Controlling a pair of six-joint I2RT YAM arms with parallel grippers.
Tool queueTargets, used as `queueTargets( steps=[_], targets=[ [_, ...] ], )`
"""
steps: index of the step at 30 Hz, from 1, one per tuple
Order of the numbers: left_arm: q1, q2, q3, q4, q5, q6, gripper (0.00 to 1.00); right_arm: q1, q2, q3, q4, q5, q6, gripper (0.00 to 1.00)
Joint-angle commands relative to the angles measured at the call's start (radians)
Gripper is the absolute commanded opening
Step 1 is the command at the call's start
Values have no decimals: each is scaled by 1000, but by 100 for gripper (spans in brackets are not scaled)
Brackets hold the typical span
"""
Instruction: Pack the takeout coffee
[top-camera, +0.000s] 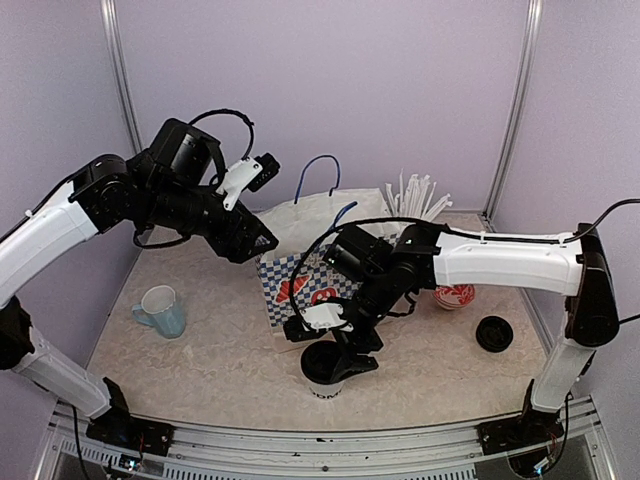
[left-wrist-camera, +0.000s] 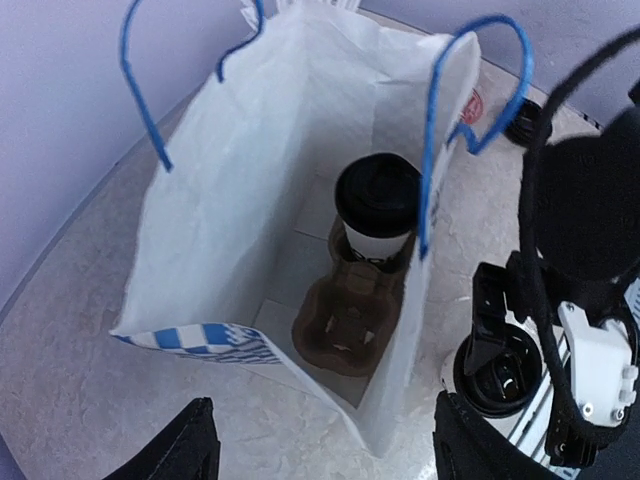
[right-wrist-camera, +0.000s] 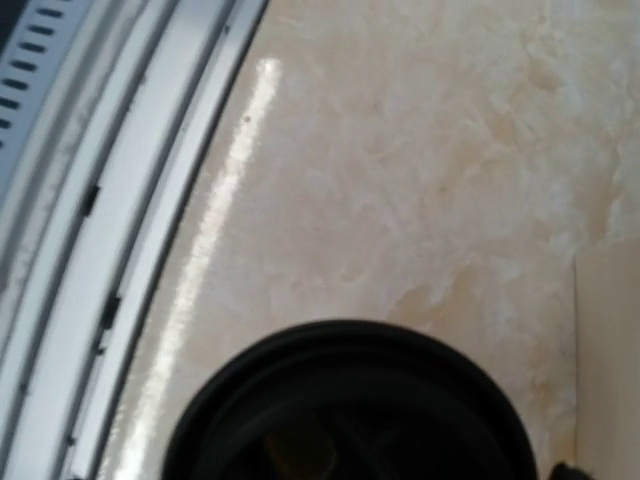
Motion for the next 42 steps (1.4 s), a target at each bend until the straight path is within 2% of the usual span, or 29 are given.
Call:
queueTargets(
  steps=[1, 6, 10, 13, 17, 18, 20, 21, 35, 42],
  targets=[
    [-110, 17, 16, -119, -41, 17, 72, -6, -105, 68, -119, -54, -39, 99],
    [-237, 59, 28, -169, 27, 14, 72, -85, -245, 20, -219, -81, -114, 99],
    [-308, 112, 38, -168, 74, 18, 72, -236, -378, -78, -235, -114, -147, 99],
    [-343, 153, 43, -160, 94, 37, 72, -360, -463, -161, -196, -153, -135, 99],
    [-355, 230, 50, -149, 96, 65, 74, -496, -540, -278, -51, -192, -66, 99],
    [-357, 248, 60, -153, 92, 67, 76, -516, -551, -300, -17, -192, -46, 100],
    [-363, 295, 94, -166, 79, 65, 98, -556, -567, -337, 33, -192, -18, 99],
    [-368, 331, 113, -174, 59, 62, 99, -571, -573, -354, 53, -182, -5, 99],
    [-362, 504, 161, -168, 5, 23, 99, -595, -589, -388, 62, -186, 2, 99],
    [-347, 537, 141, -180, 81, 2, 90, -595, -574, -392, 52, -195, -3, 99]
  ],
)
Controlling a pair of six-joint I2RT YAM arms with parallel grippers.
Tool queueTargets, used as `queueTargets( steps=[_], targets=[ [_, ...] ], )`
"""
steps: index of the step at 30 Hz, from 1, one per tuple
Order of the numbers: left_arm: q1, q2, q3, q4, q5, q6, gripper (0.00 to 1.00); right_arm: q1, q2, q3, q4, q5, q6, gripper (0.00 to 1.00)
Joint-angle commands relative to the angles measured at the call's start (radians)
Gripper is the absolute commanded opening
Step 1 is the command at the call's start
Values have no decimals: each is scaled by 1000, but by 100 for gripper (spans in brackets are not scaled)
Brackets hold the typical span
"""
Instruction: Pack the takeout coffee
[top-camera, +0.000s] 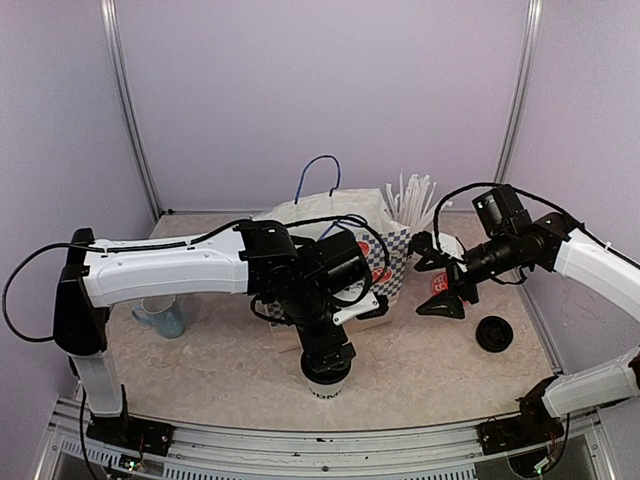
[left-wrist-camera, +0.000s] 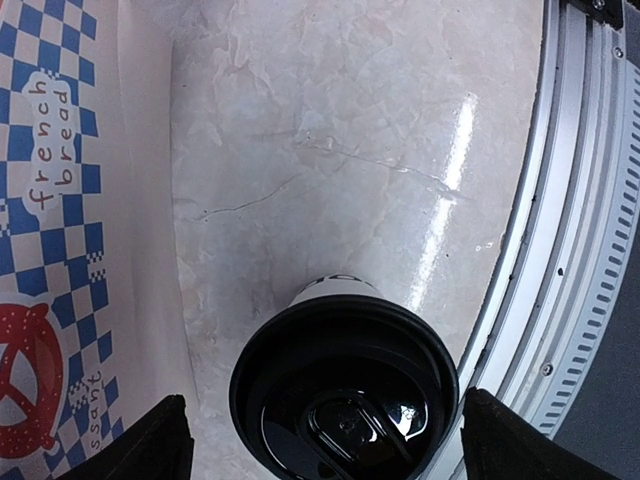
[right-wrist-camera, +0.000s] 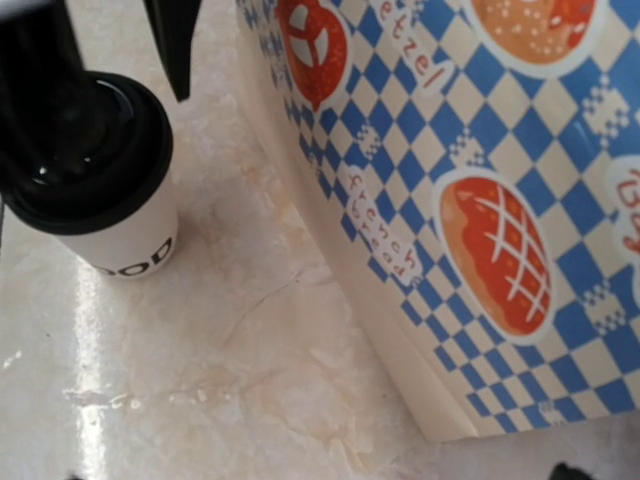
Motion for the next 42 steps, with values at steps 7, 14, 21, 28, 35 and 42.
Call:
queueTargets(
  steps=[7, 14, 21, 28, 35, 42],
  targets=[
    [13, 19, -28, -32, 98, -21, 82, -9, 4, -13, 1, -20, 2, 99],
    [13, 31, -38, -41, 73, -29, 78, -9, 2, -15, 0, -20, 2, 99],
    [12, 38, -40, -46, 48, -34, 79, -9, -2, -21, -4, -20, 3, 99],
    [-4, 47, -30, -47, 21, -33, 83, -9, -11, -27, -5, -19, 2, 99],
    [-14, 59, -34, -58, 12, -33, 80, -10, -14, -35, -8, -16, 3, 99],
    [-27, 56, -25, -61, -17, -28, 74, -9, -22, -3, -24, -16, 5, 99]
  ],
)
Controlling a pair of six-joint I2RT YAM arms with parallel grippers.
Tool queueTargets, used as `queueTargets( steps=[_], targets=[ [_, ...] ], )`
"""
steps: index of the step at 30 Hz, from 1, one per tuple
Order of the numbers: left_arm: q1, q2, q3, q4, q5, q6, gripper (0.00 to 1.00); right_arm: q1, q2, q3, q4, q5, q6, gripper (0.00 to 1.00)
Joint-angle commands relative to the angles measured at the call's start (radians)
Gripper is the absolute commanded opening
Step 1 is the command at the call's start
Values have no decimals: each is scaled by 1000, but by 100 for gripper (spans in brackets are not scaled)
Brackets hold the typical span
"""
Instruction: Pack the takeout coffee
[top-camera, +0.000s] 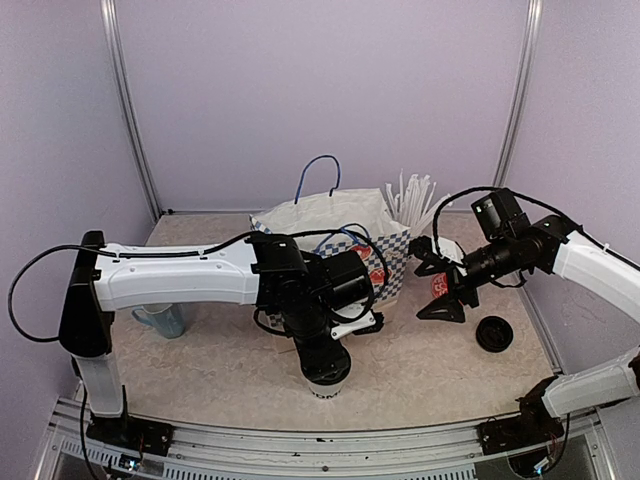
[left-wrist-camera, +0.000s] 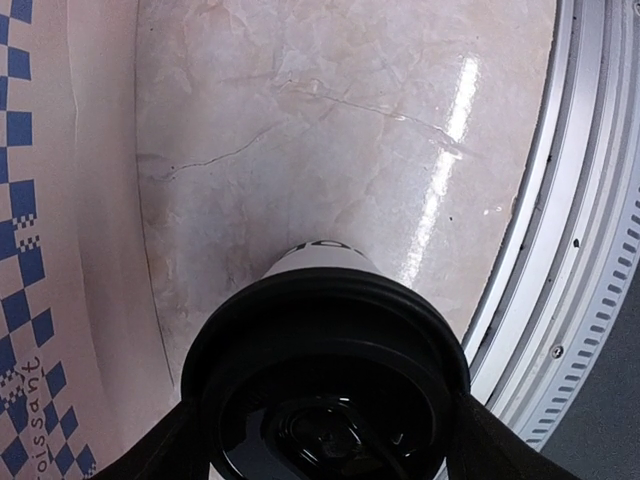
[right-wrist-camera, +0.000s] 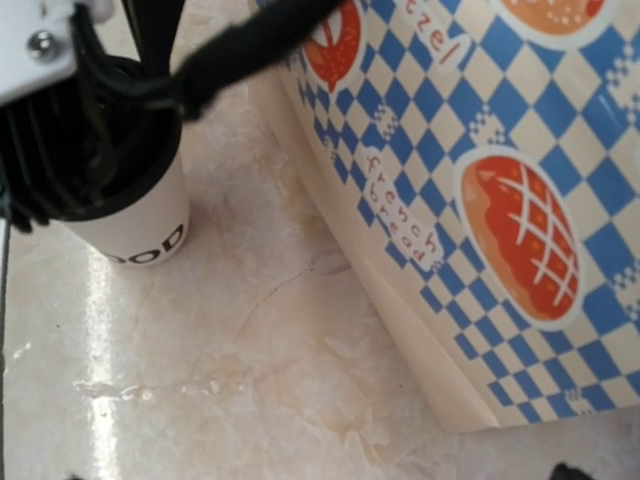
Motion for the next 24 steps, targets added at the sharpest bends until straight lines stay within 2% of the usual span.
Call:
queueTargets(
  steps=[1, 7, 13, 24],
  targets=[
    [-9, 15, 10, -24, -19, -3, 72, -9, -23, 31, -25, -9, 5, 99],
    [-9, -46, 33, -36, 1, -13, 64, -10, 11, 191, -106, 29, -17, 99],
    [-21, -149, 20, -61, 48, -41, 61, -9, 123, 448, -158, 37, -39, 98],
    [-59, -377, -30, -91, 126, -155, 59, 8, 585, 948, -188, -60, 9, 86]
  ],
)
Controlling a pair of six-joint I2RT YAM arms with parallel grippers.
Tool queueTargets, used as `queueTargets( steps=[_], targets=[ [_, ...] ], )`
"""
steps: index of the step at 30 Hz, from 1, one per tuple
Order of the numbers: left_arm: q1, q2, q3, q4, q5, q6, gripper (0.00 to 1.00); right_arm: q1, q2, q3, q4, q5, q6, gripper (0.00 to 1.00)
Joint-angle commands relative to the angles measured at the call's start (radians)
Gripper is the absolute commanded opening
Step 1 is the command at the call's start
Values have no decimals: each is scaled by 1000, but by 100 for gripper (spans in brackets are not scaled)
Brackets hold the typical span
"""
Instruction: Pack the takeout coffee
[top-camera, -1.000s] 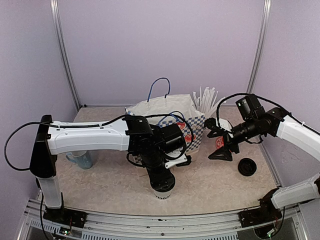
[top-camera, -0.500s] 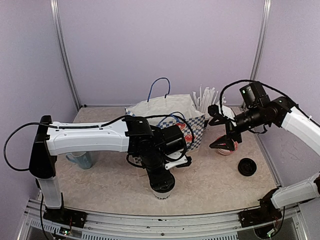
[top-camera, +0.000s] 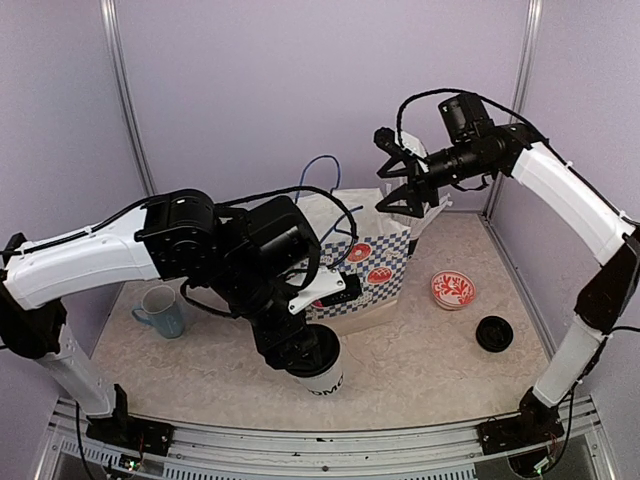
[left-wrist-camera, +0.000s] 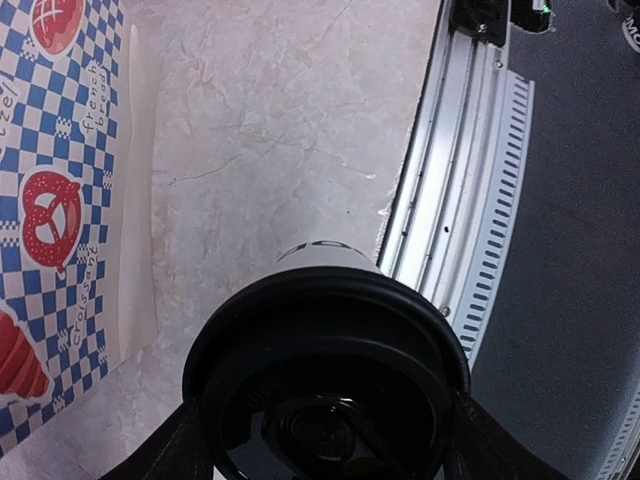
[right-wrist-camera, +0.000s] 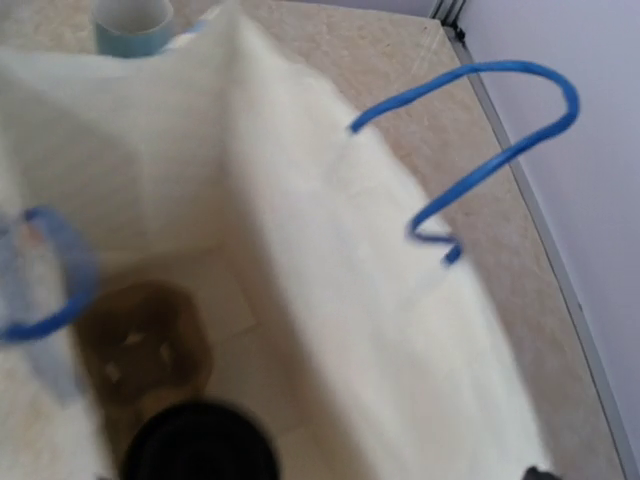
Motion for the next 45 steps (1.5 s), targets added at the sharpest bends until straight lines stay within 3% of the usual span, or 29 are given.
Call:
queueTargets(
  steps=[1, 6, 16, 20, 26, 27, 37, 45],
  targets=[
    [-21, -109, -28, -11, 64, -77, 59, 15, 161, 165, -58, -52, 15, 86],
    [-42, -215, -29, -2, 68, -133, 58, 59, 304, 299, -57, -55, 15, 86],
    [-44, -350, 64, -56, -99, -184, 57, 89, 464, 452, 6, -25, 47, 71],
    [-42, -363, 135, -76, -229, -162, 57, 91, 488, 460, 6, -45, 44, 53],
    [-28, -354, 236, -33, -438, -105, 60, 96, 457, 450, -11, -42, 33, 6],
    [-17, -355, 232, -9, -447, -90, 60, 99, 444, 437, -11, -52, 32, 2],
    [153, -321, 161, 185, -387, -9, 60, 169, 303, 284, 9, 1, 105, 0],
    [170, -259, 88, 234, -305, 15, 59, 216, 190, 126, 63, 73, 192, 0]
  ],
)
